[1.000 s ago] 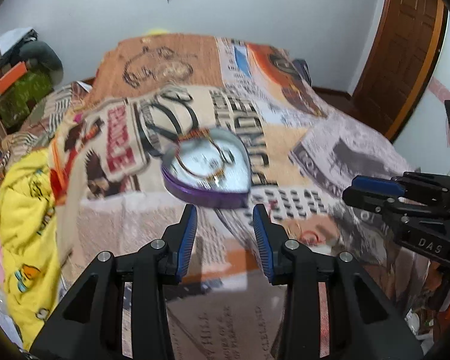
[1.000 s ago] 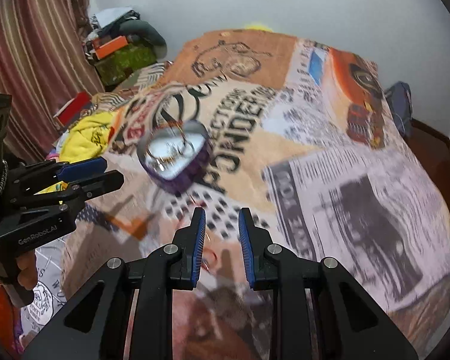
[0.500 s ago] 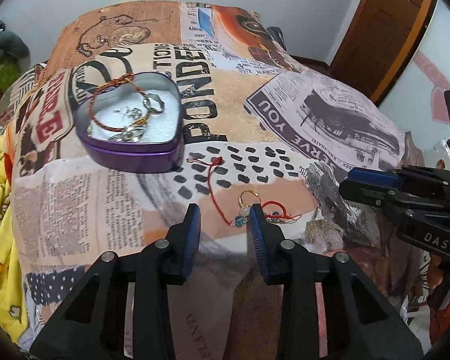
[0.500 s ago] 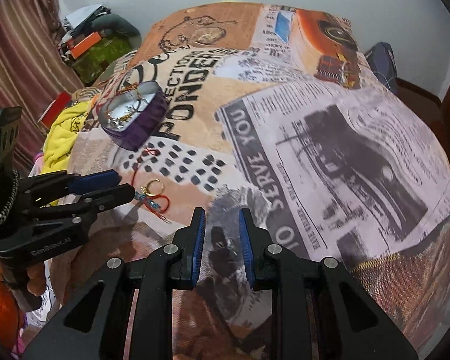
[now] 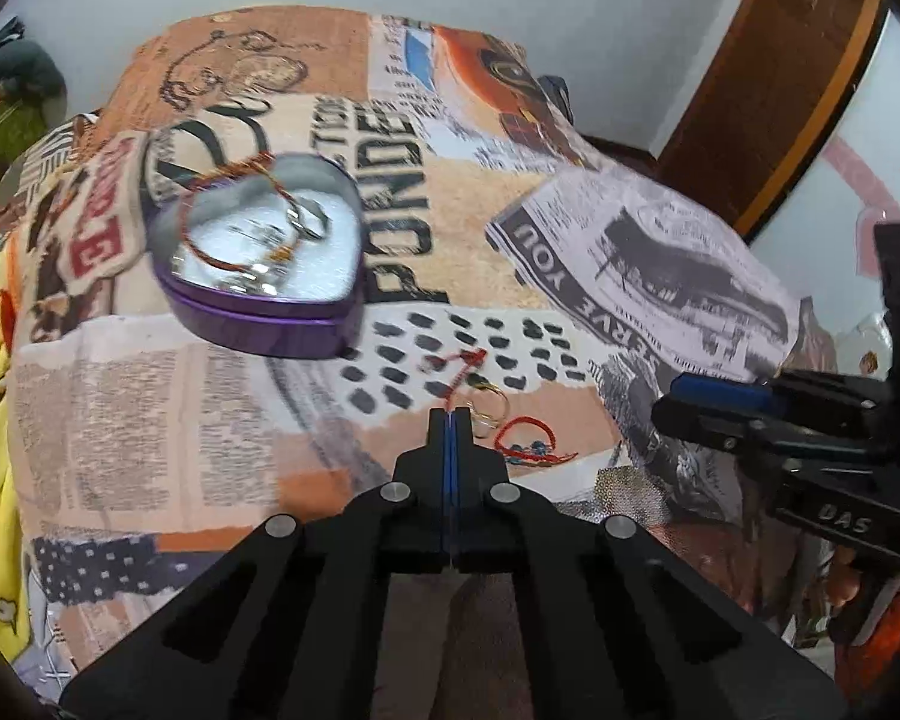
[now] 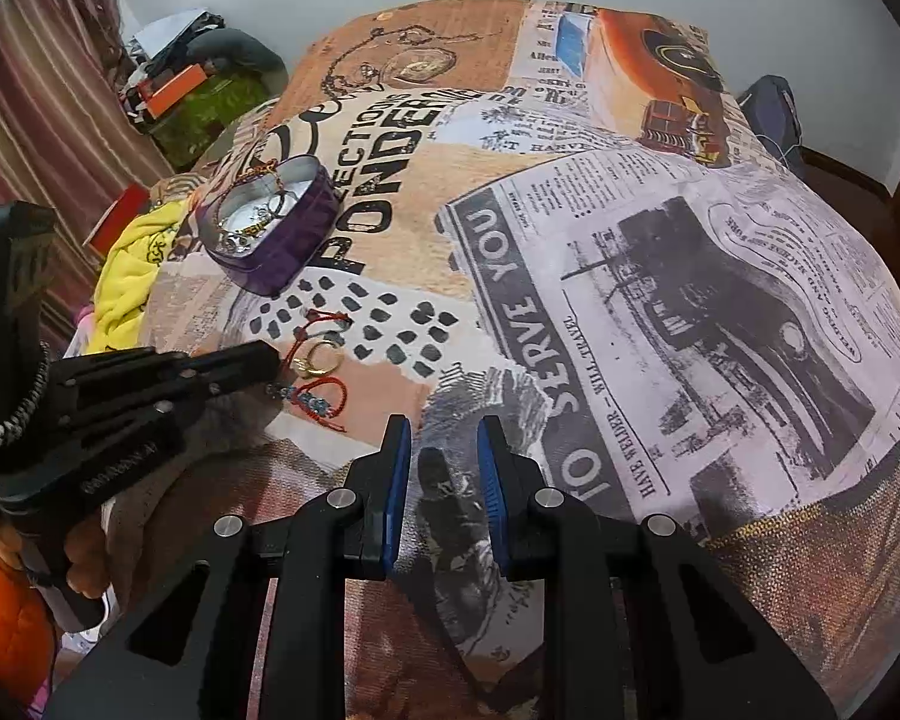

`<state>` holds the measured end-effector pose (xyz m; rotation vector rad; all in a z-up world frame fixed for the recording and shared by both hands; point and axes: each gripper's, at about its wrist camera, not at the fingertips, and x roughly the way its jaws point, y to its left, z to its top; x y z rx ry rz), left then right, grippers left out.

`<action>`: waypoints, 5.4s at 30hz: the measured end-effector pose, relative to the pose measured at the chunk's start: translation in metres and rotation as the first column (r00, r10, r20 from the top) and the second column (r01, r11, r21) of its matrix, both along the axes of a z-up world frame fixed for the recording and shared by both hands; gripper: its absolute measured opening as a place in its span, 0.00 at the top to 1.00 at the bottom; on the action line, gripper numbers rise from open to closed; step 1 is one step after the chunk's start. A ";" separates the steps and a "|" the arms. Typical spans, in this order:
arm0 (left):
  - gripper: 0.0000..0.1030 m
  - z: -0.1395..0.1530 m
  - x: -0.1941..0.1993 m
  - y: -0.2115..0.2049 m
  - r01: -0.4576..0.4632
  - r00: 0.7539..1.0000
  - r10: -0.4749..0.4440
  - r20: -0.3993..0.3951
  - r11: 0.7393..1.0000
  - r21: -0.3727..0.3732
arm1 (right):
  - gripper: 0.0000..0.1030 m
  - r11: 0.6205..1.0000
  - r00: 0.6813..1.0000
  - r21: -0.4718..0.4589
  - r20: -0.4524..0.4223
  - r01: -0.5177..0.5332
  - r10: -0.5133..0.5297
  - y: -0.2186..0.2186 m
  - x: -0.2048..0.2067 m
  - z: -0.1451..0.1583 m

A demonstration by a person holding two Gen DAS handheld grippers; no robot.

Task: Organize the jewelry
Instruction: 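Move both grippers back to the remaining jewelry on the bed, then grasp the red beaded bracelet with the left gripper, then carry the red bracelet into the heart tin with the left gripper while the right approaches a gold ring, then grasp the gold ring with the right gripper, then carry the gold ring over the heart tin and open the right gripper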

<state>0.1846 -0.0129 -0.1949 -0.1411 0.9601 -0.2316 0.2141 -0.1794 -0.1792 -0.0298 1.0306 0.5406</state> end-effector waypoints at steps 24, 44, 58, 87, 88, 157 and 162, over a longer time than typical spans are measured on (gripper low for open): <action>0.80 -0.015 0.004 -0.021 0.112 0.993 -0.109 -0.050 0.991 0.070 | 0.80 1.000 0.999 0.006 -0.025 -0.020 0.020 0.016 0.006 -0.004; 0.95 -0.007 -0.004 -0.009 0.042 0.999 -0.041 -0.026 0.999 0.032 | 0.80 0.999 1.000 0.038 -0.024 0.009 -0.008 0.007 0.007 -0.002; 0.95 0.035 -0.017 0.046 -0.090 0.990 0.083 0.113 0.995 0.050 | 0.80 0.997 0.995 0.035 -0.061 -0.071 0.073 0.062 0.022 -0.011; 0.95 0.055 -0.024 0.055 -0.111 0.979 0.108 0.171 0.994 0.006 | 0.91 0.997 0.996 -0.005 0.049 -0.074 0.074 0.069 0.011 -0.008; 0.95 0.058 -0.024 0.055 -0.113 0.978 0.109 0.180 0.994 0.007 | 0.91 0.997 0.996 -0.002 0.054 -0.072 0.072 0.069 0.011 -0.006; 0.95 0.067 0.053 0.083 -0.106 0.969 0.104 0.225 0.994 -0.005 | 0.78 0.984 0.965 0.023 0.200 -0.179 0.171 0.130 0.048 0.028; 0.95 0.050 0.061 0.088 -0.132 0.975 0.129 0.182 0.991 0.004 | 0.77 0.981 0.962 0.003 0.196 -0.194 0.190 0.135 0.050 0.022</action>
